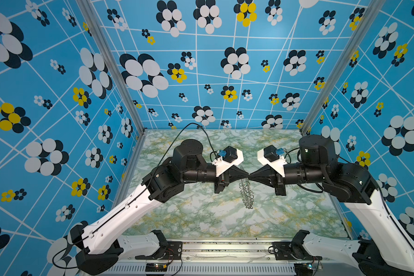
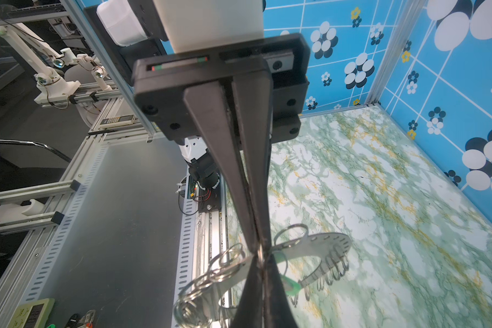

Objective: Attach keys to a key ring
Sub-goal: Insert the key into the keyring.

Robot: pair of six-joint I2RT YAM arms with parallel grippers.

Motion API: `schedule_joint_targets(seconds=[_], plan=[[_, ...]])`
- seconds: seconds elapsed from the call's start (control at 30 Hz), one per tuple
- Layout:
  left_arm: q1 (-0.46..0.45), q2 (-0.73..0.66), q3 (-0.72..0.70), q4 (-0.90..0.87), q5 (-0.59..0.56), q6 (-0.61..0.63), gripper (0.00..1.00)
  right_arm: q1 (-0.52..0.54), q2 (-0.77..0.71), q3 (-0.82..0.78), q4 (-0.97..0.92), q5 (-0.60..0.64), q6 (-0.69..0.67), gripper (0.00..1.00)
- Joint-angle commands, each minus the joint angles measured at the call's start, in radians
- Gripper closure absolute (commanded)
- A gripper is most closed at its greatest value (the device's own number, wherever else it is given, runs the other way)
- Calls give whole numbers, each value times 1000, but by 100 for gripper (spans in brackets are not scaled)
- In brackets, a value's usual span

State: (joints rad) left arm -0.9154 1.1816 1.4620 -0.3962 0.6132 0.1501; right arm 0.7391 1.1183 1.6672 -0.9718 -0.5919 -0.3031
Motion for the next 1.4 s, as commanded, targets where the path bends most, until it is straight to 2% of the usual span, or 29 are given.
schedule_joint_targets(seconds=[0.0,0.03,0.1,0.2,0.37,0.87,1.13,1.37], plan=[[-16,-4,5,49,27,11,100,2,-2,22,33,-12,1,100],[-16,-13,-6,71,26,11,100,2,-3,20,29,-6,0,99],[-17,-40,-44,141,16,8,100,2,-11,20,22,15,-5,84],[-8,-77,-93,237,11,-4,100,1,-28,14,22,34,-3,72],[16,-94,-117,335,64,-55,100,2,-49,-10,56,40,9,67],[22,-92,-142,421,90,-96,100,2,-74,-43,166,-32,37,66],[24,-97,-149,444,81,-102,100,2,-78,-58,179,-48,55,78],[28,-101,-152,467,73,-112,100,2,-84,-103,189,-39,62,81]])
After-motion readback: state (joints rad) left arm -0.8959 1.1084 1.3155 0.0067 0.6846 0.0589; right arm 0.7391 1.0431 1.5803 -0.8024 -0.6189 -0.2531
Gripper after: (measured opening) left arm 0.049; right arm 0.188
